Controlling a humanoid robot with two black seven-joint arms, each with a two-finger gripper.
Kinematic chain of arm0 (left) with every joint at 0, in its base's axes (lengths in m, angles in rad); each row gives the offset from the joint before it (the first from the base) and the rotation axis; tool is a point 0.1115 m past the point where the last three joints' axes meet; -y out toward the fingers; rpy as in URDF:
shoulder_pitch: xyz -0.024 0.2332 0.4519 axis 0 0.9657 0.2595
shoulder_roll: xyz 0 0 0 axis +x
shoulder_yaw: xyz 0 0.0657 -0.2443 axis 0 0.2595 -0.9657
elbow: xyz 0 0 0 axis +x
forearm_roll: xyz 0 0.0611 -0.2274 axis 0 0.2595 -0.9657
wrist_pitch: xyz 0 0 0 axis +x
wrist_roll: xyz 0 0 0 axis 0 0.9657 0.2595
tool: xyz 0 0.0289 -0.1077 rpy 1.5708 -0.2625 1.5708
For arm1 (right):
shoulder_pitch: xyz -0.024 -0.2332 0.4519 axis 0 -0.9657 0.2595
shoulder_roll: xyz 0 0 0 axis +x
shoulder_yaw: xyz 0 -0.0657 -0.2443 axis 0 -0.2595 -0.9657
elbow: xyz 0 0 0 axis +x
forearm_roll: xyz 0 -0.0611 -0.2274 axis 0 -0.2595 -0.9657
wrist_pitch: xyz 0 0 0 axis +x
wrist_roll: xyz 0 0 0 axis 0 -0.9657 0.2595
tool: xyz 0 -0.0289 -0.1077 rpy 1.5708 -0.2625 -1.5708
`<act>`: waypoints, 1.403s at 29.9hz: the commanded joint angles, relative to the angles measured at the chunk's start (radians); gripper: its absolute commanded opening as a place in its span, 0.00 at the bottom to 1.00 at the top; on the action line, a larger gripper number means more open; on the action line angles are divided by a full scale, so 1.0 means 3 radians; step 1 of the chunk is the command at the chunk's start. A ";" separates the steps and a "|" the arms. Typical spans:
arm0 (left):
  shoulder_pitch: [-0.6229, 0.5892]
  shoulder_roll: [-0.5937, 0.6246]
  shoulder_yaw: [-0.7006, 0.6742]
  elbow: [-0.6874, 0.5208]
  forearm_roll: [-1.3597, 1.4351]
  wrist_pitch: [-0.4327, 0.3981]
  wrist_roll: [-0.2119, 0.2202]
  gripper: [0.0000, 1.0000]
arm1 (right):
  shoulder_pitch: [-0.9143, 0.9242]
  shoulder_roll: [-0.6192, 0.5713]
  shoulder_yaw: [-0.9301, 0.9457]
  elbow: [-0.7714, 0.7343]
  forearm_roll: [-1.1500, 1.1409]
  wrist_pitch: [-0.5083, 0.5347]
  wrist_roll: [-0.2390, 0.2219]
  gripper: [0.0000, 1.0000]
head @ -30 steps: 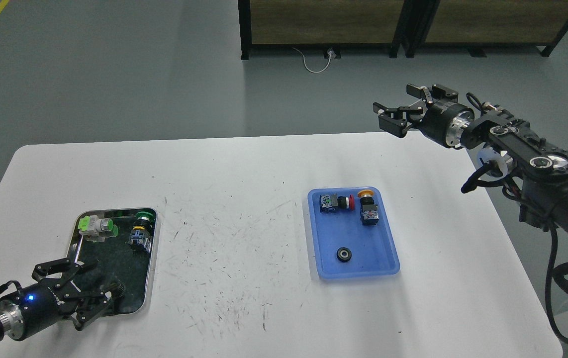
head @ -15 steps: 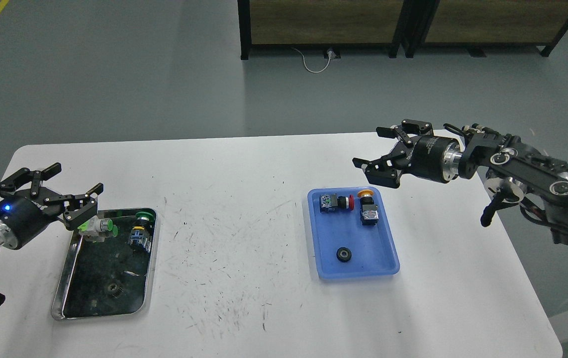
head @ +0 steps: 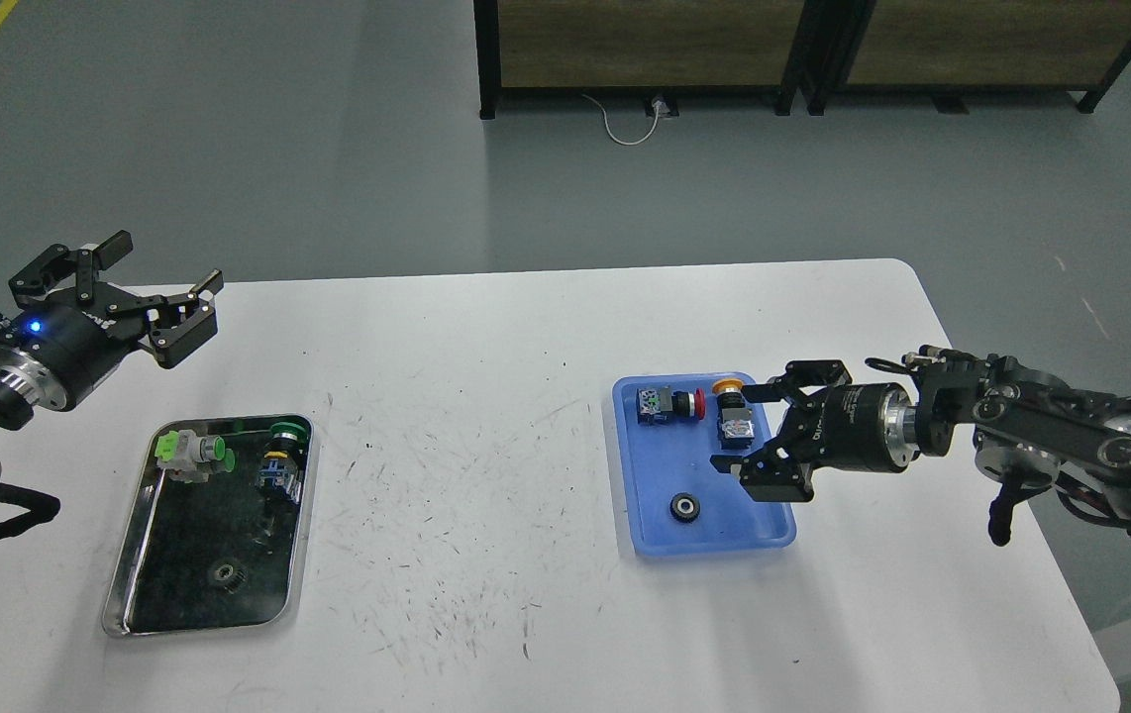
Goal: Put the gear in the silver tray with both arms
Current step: 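Reach the right gripper to the second black gear and grasp it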
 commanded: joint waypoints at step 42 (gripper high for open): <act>0.0000 -0.0044 0.0004 0.0000 0.0005 0.0054 0.0001 0.98 | -0.0336 0.0797 -0.0015 -0.0717 -0.0312 -0.0156 0.0005 0.68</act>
